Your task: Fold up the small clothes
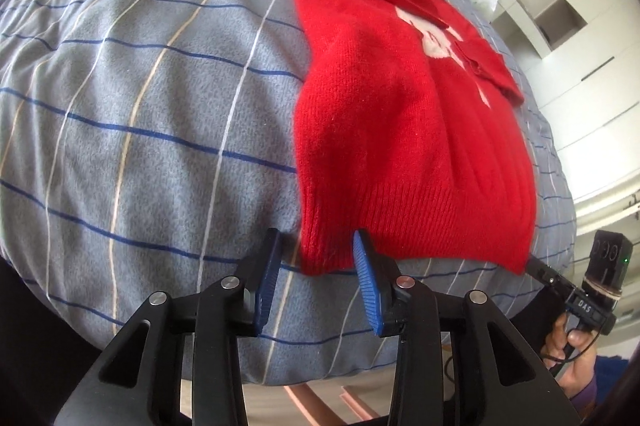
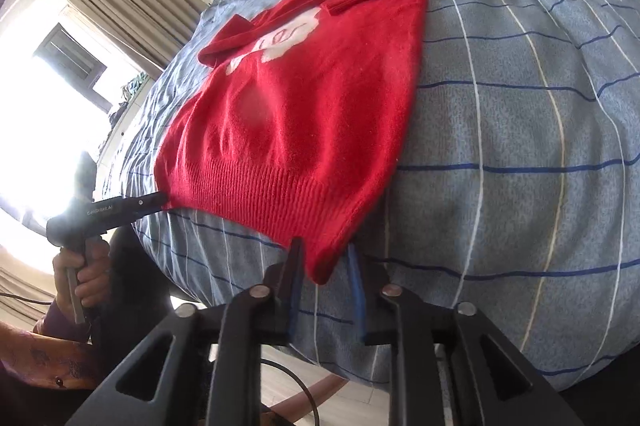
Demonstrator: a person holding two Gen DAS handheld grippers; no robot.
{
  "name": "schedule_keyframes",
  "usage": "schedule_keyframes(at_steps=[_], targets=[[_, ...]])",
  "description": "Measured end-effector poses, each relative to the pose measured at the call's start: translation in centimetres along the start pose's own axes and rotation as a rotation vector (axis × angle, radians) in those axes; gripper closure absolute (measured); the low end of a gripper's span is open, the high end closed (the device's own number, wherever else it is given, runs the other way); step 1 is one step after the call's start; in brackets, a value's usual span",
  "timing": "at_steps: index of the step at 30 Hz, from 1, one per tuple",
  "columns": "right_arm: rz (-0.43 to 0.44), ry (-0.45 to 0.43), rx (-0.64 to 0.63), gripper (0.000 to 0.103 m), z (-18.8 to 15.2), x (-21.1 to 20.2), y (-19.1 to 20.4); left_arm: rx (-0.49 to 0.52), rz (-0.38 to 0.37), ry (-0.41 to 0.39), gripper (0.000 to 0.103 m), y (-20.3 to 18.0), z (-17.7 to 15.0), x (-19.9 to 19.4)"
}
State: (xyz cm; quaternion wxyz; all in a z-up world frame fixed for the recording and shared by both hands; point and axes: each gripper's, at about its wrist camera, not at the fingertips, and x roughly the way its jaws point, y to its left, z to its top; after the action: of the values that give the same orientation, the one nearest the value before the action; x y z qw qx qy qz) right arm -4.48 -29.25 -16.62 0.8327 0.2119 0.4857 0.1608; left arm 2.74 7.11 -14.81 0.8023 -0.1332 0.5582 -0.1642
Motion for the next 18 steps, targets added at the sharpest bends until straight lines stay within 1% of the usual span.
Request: schedule_keyframes(at_steps=[1,2,3,4,5,7,8,10,12,14,15,16,18], targets=[[0.02,-0.012,0.013,0.068,0.0,0.0,-0.2,-0.009,-0.006,-0.006,0.076,0.0,0.2,0.4],[0.039,-0.025,0.033,0.068,0.0,0.0,-0.3,-0.019,-0.016,-0.006,0.101,0.0,0.5,0.8],[0.057,-0.035,0.055,0.068,0.2,0.3,-0.6,-0.028,-0.025,0.001,0.1,0.1,0.6,1.2],[0.067,-0.036,0.077,0.073,0.4,0.6,-0.9,-0.041,-0.019,-0.001,0.1,0.1,0.7,1.2],[0.053,-0.025,0.092,0.1,0.5,1.1,-1.0,-0.045,-0.018,-0.001,0.101,0.1,0.6,1.0],[-0.03,-0.01,0.101,0.099,0.5,0.8,-1.1,-0.014,0.006,-0.009,0.101,-0.1,0.3,-0.3],[-0.047,-0.01,0.095,0.1,0.4,0.0,-0.9,0.008,0.023,-0.017,0.101,-0.1,-0.1,-1.3],[-0.123,-0.011,0.058,0.1,-0.2,-2.3,-0.1,0.034,0.042,-0.016,0.101,0.0,-0.8,-3.0],[-0.175,-0.014,0.049,0.1,-0.6,-4.1,0.3,0.05,0.056,-0.005,0.102,-0.1,-1.6,-3.5],[-0.209,-0.005,0.061,0.1,-1.0,-4.3,0.5,0.081,0.104,0.003,0.102,-0.5,-2.2,-2.7],[-0.236,0.003,0.054,0.1,-1.1,-3.7,0.5,0.093,0.137,0.002,0.102,-0.6,-2.3,-1.9],[-0.268,0.011,0.047,0.1,-1.2,-2.7,0.4,0.089,0.16,0.01,0.101,-0.5,-2.3,-0.9],[-0.299,0.035,0.054,0.1,-1.5,-0.6,-0.6,0.061,0.175,0.024,0.101,0.2,-2.2,0.6]])
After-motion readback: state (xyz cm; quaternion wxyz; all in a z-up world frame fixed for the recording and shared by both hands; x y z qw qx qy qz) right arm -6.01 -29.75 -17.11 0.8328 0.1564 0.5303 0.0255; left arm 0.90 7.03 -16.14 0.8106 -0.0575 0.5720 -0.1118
